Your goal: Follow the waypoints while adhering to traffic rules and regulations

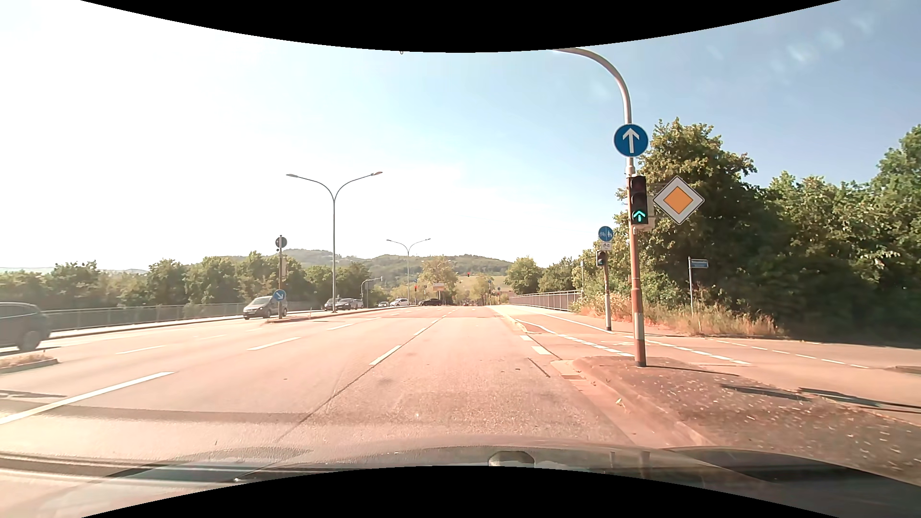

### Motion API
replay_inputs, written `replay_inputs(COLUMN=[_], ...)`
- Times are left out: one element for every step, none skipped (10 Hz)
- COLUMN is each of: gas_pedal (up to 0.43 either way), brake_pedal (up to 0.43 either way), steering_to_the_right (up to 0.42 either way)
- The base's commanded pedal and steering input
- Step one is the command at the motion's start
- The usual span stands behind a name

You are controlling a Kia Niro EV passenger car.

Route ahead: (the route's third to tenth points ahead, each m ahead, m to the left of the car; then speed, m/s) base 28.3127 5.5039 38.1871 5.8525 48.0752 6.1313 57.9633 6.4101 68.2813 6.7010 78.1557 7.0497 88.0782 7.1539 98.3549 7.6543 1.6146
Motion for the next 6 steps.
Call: replay_inputs(gas_pedal=[0.441, 0.441, 0.441, 0.441, 0.441, 0.441], brake_pedal=[0.000, 0.000, 0.000, 0.000, 0.000, 0.000], steering_to_the_right=[-0.011, -0.011, -0.011, -0.010, -0.010, -0.010])
